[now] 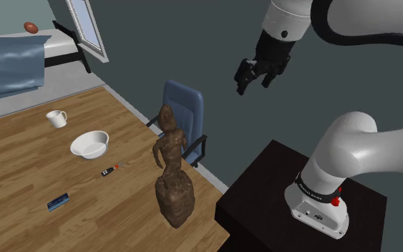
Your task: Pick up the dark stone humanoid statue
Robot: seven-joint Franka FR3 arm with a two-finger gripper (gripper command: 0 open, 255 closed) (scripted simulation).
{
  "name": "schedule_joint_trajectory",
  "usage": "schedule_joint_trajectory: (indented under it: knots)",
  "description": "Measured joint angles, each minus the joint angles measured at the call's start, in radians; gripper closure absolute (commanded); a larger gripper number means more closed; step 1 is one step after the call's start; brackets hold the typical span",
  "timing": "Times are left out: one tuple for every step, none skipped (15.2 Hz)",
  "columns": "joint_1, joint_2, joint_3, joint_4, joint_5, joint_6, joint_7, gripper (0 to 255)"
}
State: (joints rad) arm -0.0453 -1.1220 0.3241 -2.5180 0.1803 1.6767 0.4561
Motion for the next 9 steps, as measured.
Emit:
schedule_joint_trajectory:
  knots:
    - [-0.003, -0.018, 0.051, -0.017, 0.016, 0.018, 0.05, 0]
    - [-0.003, -0.037, 0.104, -0.027, 0.033, 0.027, 0.104, 0]
    - [-0.007, -0.055, 0.149, -0.03, 0.044, 0.028, 0.152, 0]
    - [-0.01, -0.072, 0.199, -0.035, 0.058, 0.034, 0.202, 0]
    - [-0.016, -0.08, 0.253, -0.048, 0.075, 0.054, 0.251, 0]
    - [-0.025, -0.087, 0.306, -0.046, 0.089, 0.062, 0.301, 0]
    - [-0.032, -0.097, 0.355, -0.039, 0.101, 0.061, 0.351, 0]
    - [-0.047, -0.096, 0.408, -0.034, 0.114, 0.073, 0.398, 0]
    - [-0.065, -0.095, 0.46, -0.021, 0.125, 0.08, 0.446, 0]
